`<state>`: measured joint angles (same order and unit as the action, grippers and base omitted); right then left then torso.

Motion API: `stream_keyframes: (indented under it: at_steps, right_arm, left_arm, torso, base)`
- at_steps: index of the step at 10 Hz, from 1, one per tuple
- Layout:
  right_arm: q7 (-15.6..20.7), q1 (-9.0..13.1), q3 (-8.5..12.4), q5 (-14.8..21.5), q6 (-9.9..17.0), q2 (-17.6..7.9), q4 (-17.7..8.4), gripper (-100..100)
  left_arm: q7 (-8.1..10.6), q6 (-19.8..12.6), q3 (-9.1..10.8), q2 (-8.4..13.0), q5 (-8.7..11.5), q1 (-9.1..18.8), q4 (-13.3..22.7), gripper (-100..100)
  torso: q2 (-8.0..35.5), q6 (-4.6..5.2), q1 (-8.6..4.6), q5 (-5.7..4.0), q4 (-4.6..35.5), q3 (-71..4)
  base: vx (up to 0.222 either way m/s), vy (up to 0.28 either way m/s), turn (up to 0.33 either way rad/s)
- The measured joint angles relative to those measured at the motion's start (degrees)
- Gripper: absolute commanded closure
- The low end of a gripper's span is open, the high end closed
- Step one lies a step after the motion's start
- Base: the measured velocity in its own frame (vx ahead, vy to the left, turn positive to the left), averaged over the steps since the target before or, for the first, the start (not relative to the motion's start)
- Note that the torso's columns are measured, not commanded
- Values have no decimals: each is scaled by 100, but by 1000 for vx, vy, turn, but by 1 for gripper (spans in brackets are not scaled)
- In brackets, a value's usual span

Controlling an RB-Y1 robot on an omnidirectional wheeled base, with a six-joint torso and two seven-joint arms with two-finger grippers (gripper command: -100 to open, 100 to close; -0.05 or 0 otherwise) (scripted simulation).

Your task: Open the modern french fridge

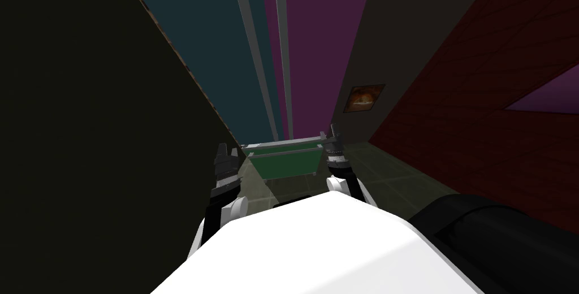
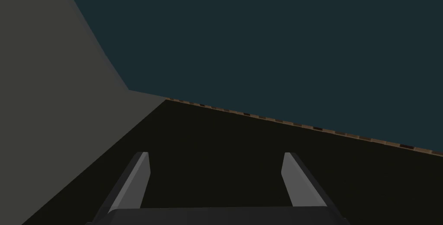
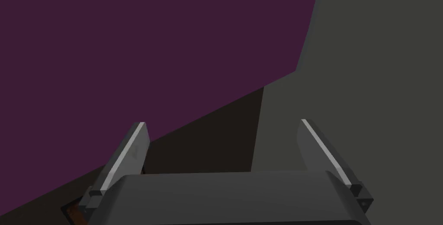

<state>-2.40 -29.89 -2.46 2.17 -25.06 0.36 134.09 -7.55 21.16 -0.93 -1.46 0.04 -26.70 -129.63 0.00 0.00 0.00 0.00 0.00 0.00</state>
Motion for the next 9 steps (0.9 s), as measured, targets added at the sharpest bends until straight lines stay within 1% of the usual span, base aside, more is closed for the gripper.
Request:
stream_keyframes:
  at_steps: [1,2,9]
  right_arm:
    - [0,0,0,0,0,0,0,0]
    - [0,0,0,0,0,0,0,0]
    - [0,0,0,0,-1,0,2,0]
  left_arm:
    - [0,0,0,0,0,0,0,0]
    - [0,0,0,0,0,0,0,0]
    - [0,1,0,0,0,0,-2,0]
  torso:
    - [232,0,0,0,235,-467]
    - [597,0,0,0,600,-1200]
    - [3539,0,0,0,3537,-7073]
  base:
    - [0,0,0]
    - [0,0,0]
    - [0,0,0]
